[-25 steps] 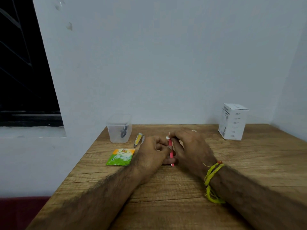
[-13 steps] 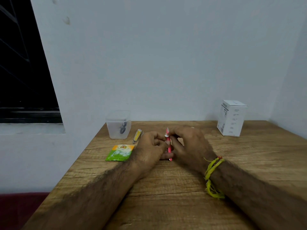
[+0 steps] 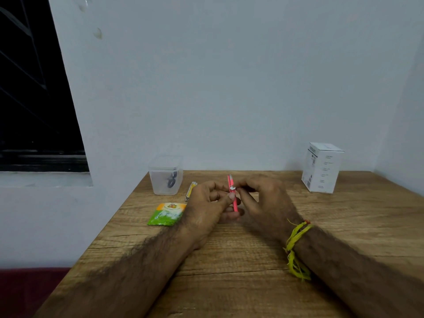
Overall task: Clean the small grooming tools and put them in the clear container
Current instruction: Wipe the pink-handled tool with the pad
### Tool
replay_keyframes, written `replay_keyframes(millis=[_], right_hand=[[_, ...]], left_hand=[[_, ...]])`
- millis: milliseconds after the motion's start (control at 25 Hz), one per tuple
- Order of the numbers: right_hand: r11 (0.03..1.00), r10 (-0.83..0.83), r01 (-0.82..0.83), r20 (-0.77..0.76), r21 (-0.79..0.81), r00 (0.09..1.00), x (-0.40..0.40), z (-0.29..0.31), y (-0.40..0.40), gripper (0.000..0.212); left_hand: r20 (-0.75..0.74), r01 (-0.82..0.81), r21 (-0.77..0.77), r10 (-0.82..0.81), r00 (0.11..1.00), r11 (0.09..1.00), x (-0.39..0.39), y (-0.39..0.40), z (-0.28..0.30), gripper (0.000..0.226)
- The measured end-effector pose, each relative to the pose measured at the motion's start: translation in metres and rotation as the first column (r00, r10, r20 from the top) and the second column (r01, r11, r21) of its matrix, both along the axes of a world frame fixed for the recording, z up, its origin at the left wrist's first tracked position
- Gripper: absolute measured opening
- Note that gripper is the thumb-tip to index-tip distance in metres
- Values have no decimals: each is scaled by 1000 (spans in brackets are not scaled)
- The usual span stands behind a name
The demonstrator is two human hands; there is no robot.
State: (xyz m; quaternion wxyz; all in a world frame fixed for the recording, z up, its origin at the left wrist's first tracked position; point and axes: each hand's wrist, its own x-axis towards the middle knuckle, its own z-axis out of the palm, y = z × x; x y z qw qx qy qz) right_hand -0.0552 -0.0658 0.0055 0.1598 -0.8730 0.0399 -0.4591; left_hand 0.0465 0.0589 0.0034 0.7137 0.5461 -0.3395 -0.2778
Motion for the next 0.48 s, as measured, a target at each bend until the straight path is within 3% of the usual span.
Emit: replay_keyframes(millis=[200, 480], right_hand=[[999, 11, -11, 1, -49, 1000, -2, 4, 2, 19], [985, 59, -73, -90, -157, 994, -1, 3, 4, 15]], left_hand=[[25, 9, -59, -7, 1000, 998, -4, 1, 3, 22], [99, -99, 62, 93, 991, 993, 3, 8, 9, 32]])
